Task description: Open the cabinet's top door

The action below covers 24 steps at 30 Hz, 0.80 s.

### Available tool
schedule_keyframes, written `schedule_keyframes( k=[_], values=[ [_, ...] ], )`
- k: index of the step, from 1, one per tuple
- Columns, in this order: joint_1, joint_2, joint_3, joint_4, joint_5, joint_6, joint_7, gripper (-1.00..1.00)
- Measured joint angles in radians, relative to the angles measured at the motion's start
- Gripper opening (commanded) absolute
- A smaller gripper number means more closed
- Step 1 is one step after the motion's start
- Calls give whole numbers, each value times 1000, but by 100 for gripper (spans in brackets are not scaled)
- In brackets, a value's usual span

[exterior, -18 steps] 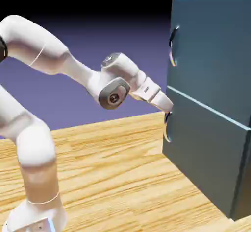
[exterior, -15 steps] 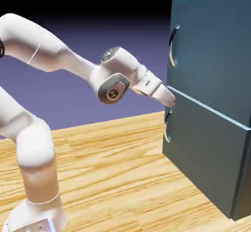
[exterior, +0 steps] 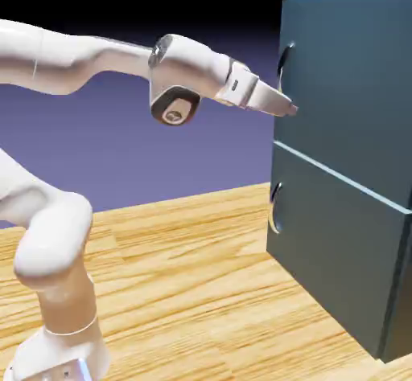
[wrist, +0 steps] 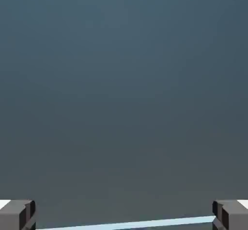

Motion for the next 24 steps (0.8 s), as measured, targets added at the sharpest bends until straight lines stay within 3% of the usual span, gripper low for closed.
schedule_keyframes(
  k=[24],
  values=[
    [-457,-189,504,298,1044,1,-640,0]
  ],
)
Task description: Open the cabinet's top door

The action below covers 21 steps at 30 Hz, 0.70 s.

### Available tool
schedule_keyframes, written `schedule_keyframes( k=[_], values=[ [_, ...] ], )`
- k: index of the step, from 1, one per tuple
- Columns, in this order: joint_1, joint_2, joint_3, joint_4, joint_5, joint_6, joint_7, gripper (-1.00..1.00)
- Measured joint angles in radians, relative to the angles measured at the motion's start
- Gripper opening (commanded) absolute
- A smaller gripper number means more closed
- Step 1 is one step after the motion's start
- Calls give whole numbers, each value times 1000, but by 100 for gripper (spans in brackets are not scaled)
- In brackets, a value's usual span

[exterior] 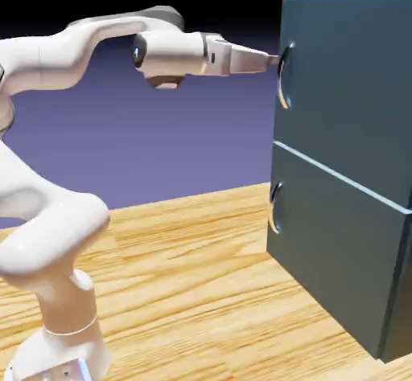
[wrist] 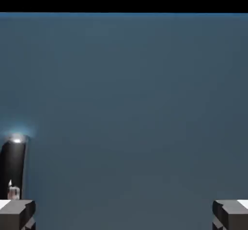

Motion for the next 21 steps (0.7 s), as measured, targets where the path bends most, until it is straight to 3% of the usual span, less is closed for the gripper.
schedule_keyframes(
  k=[12,18,19,21],
  values=[
    [-229,-94,252,149,522,1,-320,0],
    [-377,-79,332,259,540,-18,-315,0],
    [-414,-74,351,286,542,-23,-312,-100],
    [-414,-74,351,286,542,-23,-312,-100]
  ],
)
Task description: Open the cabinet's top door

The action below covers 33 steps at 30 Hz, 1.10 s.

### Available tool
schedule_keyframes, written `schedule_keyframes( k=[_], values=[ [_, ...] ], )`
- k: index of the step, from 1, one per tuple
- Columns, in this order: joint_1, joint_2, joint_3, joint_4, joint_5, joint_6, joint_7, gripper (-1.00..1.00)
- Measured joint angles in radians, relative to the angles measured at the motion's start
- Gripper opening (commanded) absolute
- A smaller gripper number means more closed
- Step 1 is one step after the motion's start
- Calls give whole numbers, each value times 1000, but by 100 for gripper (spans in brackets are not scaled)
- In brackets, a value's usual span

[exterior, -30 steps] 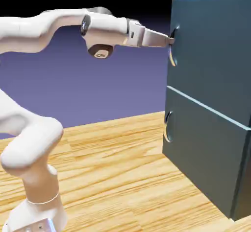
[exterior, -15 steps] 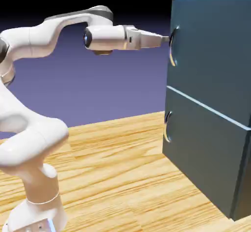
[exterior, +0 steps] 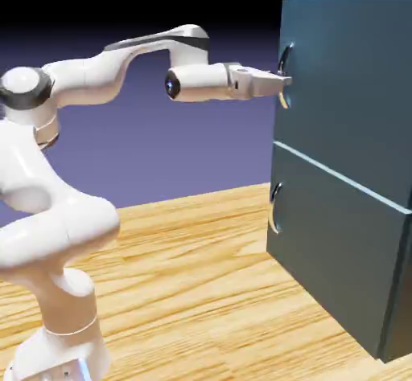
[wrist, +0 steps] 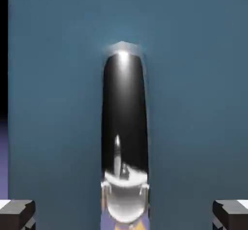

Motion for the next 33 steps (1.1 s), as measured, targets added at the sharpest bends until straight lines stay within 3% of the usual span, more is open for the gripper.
schedule_keyframes(
  k=[19,33],
  values=[
    [661,-134,-589,-655,-252,-510,-74,-100],
    [830,-307,-1097,-899,-729,-886,-22,-100]
  ],
)
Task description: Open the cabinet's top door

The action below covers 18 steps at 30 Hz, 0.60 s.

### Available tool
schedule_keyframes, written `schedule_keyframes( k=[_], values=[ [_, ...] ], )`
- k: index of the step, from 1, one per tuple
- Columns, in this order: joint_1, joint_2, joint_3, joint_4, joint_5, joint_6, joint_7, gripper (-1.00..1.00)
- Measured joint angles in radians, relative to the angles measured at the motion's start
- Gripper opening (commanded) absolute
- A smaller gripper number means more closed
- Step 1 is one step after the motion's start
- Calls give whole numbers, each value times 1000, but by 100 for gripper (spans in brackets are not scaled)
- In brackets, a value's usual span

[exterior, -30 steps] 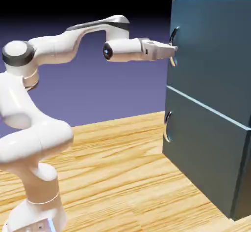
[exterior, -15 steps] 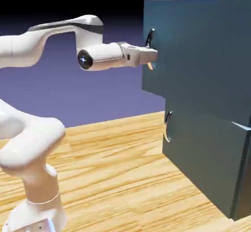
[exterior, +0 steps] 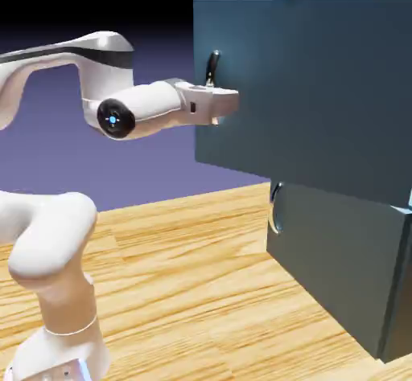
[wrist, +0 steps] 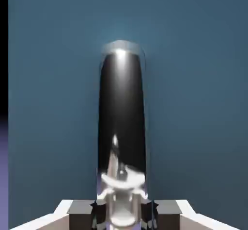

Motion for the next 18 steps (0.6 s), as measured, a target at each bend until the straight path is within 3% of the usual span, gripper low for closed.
schedule_keyframes(
  k=[9,18],
  values=[
    [-9,8,-326,-2,-311,-250,-9,-100],
    [29,147,-652,120,-602,-520,-59,-100]
  ],
)
